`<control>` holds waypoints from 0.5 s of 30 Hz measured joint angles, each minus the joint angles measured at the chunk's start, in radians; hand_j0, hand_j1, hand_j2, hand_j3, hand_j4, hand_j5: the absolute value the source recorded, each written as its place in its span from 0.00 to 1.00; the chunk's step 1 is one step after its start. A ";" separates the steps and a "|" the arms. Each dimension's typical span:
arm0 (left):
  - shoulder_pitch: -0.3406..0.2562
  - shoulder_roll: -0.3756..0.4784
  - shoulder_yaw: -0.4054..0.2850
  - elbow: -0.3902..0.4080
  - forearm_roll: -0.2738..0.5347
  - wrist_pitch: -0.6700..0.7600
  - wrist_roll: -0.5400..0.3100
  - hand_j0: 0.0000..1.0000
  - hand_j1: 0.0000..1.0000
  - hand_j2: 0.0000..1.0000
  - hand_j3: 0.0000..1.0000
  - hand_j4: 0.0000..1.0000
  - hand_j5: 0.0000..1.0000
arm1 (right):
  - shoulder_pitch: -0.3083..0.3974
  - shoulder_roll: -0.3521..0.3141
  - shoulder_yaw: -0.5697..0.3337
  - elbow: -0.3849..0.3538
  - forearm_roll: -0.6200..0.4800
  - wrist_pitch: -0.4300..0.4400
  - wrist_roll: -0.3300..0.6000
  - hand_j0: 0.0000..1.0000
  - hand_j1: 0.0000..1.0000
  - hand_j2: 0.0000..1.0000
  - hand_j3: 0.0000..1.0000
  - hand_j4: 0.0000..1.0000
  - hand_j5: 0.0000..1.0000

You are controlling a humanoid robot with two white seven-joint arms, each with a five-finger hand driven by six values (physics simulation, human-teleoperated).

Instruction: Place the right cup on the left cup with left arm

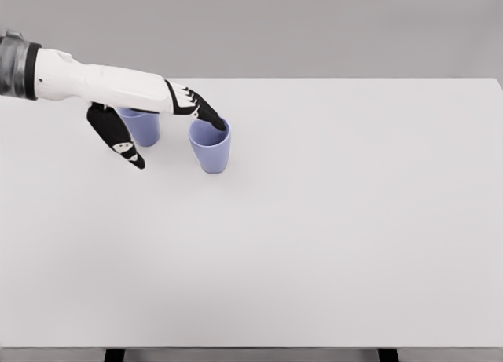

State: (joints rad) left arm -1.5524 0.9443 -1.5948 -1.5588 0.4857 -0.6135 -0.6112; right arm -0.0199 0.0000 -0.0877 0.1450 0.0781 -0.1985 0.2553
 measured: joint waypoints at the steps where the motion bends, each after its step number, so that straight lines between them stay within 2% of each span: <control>1: -0.023 -0.003 -0.001 0.003 0.009 0.000 0.000 1.00 1.00 1.00 1.00 1.00 1.00 | 0.009 0.000 0.000 0.002 0.001 0.000 0.000 1.00 1.00 1.00 1.00 1.00 1.00; 4: -0.018 -0.055 0.021 0.075 0.036 0.000 0.000 1.00 1.00 1.00 1.00 1.00 1.00 | 0.008 0.000 -0.002 0.004 0.001 0.001 -0.001 1.00 1.00 1.00 1.00 1.00 1.00; 8: 0.075 -0.129 0.041 0.184 0.042 -0.001 0.000 1.00 1.00 1.00 1.00 1.00 1.00 | 0.008 0.000 -0.001 0.007 0.001 0.001 -0.001 1.00 1.00 1.00 1.00 1.00 1.00; 10: 0.083 -0.165 0.046 0.237 0.041 0.000 0.000 1.00 1.00 1.00 1.00 1.00 1.00 | 0.008 0.000 0.000 0.008 0.001 0.001 -0.001 1.00 1.00 1.00 1.00 1.00 1.00; 15: 0.176 -0.242 0.072 0.364 0.026 0.000 0.000 1.00 1.00 1.00 1.00 1.00 1.00 | 0.008 0.000 0.000 0.008 0.001 0.001 -0.001 1.00 1.00 1.00 1.00 1.00 1.00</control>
State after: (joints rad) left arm -1.3762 0.7024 -1.5233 -1.1951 0.5121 -0.6137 -0.6110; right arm -0.0122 0.0000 -0.0877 0.1533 0.0793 -0.1977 0.2544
